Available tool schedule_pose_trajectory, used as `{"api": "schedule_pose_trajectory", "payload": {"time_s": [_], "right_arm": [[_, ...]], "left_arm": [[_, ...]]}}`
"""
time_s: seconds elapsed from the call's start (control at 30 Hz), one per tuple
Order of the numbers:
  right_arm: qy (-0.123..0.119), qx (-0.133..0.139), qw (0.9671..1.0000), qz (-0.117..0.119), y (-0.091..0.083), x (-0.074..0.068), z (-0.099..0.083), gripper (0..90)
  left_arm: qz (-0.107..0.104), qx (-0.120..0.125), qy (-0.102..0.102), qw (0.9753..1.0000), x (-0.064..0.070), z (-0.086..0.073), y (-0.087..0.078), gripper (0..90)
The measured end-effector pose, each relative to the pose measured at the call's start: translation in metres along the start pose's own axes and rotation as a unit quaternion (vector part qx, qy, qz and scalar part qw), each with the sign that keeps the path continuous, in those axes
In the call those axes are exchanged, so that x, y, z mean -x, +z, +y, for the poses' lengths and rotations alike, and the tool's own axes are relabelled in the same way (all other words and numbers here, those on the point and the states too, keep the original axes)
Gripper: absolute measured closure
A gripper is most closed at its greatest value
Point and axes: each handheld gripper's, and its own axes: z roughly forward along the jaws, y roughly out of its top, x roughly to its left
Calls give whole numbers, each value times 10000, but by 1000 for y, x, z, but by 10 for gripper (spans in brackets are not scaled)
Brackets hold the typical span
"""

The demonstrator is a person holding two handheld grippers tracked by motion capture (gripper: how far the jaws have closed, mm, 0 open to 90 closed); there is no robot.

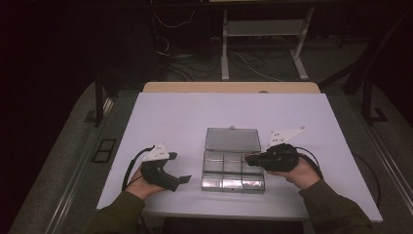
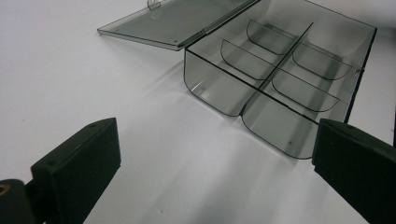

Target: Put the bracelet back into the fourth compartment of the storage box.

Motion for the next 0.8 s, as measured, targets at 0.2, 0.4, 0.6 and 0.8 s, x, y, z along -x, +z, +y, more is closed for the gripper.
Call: {"api": "schedule_pose_trajectory", "payload": {"time_s": [0.2,0.4,0.6,0.8], "right_arm": [[-104,-37,9999,122,11,-6,7,856],[-166,-78,9996,210,20,-10,12,856],[-187,-67,9992,344,29,-15,17,856],[-235,-66,9985,493,39,-20,23,856]], "left_arm": [[-4,1,0,10000,0,0,0,5],[-3,3,-1,10000,0,0,0,5],[5,22,-9,10000,0,0,-1,5],[23,46,-39,10000,0,-1,-1,5]]}}
